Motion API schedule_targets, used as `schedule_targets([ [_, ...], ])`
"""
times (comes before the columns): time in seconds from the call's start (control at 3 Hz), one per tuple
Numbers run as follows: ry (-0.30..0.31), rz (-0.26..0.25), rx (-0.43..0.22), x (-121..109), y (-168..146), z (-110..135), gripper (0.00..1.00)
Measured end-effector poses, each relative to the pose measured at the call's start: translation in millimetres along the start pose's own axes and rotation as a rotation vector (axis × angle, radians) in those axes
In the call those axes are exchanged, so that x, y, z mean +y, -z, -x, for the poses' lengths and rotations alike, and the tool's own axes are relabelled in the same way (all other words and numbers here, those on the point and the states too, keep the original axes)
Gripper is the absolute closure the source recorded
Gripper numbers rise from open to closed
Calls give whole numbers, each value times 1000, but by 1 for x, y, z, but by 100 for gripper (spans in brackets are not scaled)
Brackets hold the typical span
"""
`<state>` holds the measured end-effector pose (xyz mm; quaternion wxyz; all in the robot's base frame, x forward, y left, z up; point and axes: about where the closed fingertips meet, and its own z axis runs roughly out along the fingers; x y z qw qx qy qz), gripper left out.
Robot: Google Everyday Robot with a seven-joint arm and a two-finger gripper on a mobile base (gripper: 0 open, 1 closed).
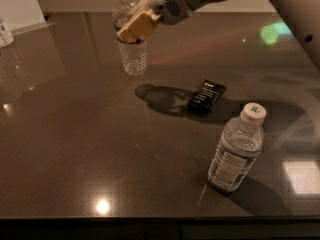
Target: Pick water bottle
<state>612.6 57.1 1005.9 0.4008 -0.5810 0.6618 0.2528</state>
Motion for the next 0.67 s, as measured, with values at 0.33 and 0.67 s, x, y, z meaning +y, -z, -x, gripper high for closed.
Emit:
schedule_targets([
  [0.33, 86, -9, -29, -1, 46, 38, 100],
  [0.67, 86, -8, -29, -1, 46, 38, 100],
])
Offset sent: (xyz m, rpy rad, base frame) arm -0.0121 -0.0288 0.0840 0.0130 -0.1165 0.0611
